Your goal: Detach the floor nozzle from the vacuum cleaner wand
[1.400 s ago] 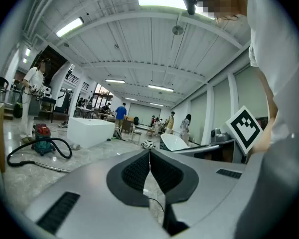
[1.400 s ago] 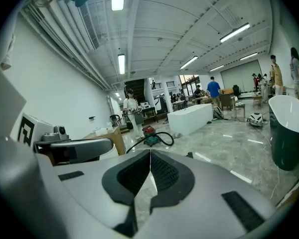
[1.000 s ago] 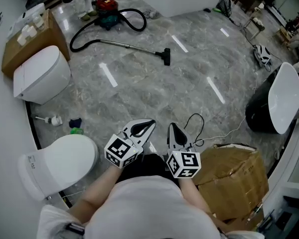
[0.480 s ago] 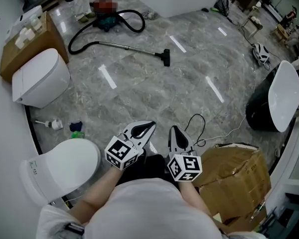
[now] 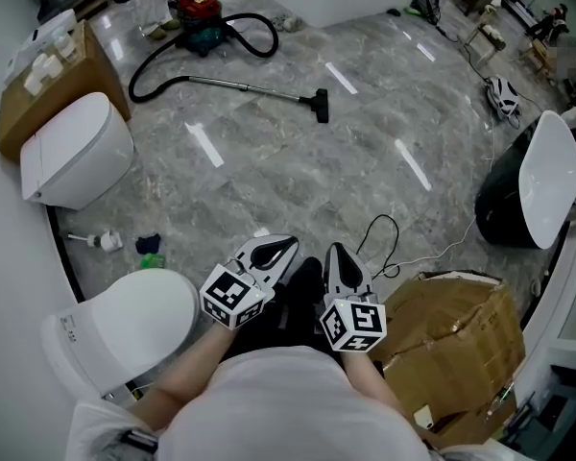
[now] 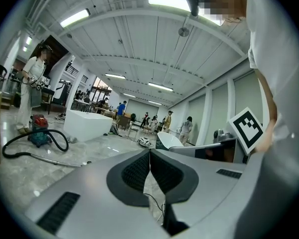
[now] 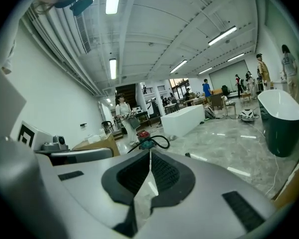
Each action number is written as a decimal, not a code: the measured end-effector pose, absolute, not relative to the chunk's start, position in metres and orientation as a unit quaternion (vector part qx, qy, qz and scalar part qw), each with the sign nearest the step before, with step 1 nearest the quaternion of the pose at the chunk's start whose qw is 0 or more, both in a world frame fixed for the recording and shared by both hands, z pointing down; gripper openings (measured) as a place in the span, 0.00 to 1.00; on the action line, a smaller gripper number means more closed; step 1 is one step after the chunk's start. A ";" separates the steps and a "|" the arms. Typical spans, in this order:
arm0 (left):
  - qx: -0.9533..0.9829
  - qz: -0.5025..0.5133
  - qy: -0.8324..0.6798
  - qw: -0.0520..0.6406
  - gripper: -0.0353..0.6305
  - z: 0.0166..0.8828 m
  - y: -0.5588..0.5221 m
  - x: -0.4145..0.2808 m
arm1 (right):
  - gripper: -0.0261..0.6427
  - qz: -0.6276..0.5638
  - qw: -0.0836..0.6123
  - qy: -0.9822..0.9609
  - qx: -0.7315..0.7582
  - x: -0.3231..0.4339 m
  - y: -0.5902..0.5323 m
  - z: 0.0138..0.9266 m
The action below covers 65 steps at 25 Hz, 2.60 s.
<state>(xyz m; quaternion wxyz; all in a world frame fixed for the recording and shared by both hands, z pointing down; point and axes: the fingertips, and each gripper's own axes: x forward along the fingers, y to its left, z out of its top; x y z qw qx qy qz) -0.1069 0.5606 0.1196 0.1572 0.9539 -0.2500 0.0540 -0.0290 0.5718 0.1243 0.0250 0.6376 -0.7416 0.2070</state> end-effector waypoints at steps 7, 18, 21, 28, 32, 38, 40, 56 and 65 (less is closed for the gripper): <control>0.954 0.060 -0.246 0.160 0.07 0.125 0.541 -0.098 | 0.07 0.222 0.027 -0.734 0.642 -0.016 0.550 0.136; 0.945 0.060 -0.272 0.168 0.07 0.129 0.458 -0.068 | 0.07 0.217 0.039 -0.750 0.624 0.019 0.465 0.133; 0.945 0.057 -0.278 0.163 0.07 0.126 0.429 -0.054 | 0.07 0.214 0.038 -0.752 0.623 0.037 0.434 0.131; 0.941 0.049 -0.299 0.151 0.07 0.121 0.370 -0.028 | 0.07 0.199 0.036 -0.758 0.620 0.068 0.367 0.124; 0.938 0.050 -0.306 0.152 0.07 0.125 0.347 -0.016 | 0.07 0.197 0.049 -0.767 0.608 0.077 0.341 0.128; 0.934 0.047 -0.322 0.148 0.07 0.131 0.316 -0.002 | 0.07 0.201 0.047 -0.788 0.580 0.088 0.309 0.134; 0.932 0.045 -0.328 0.148 0.07 0.132 0.308 0.004 | 0.07 0.202 0.045 -0.792 0.575 0.093 0.302 0.135; 0.924 0.051 -0.342 0.160 0.07 0.142 0.287 0.015 | 0.07 0.226 0.047 -0.795 0.562 0.109 0.281 0.149; 0.927 0.053 -0.334 0.164 0.07 0.146 0.249 0.021 | 0.07 0.231 0.053 -0.789 0.566 0.112 0.246 0.154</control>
